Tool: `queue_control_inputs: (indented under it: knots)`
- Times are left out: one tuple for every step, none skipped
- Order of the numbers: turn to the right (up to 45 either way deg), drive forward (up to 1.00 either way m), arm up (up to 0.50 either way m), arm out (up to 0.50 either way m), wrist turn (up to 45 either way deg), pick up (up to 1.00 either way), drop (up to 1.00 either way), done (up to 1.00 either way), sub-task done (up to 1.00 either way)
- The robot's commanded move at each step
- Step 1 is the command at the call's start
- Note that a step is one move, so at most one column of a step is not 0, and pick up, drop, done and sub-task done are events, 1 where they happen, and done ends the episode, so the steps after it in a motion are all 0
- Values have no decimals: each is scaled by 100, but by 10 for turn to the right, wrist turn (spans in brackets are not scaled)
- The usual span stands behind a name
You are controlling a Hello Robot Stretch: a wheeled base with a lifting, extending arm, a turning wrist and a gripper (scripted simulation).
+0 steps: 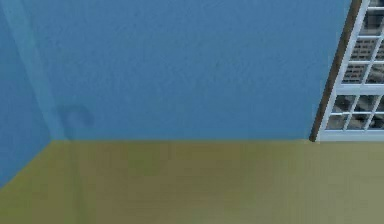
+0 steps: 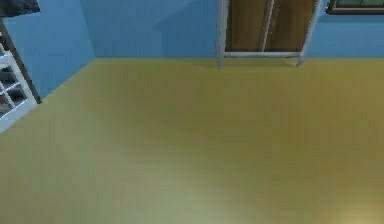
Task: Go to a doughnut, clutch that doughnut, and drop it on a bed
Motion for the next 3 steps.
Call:
queue_control_inputs:
  knots:
    - [450,0,0,0,0,0,0,0,0]
    - [390,0,0,0,0,0,0,0,0]
    - [0,30,0,0,0,0,0,0,0]
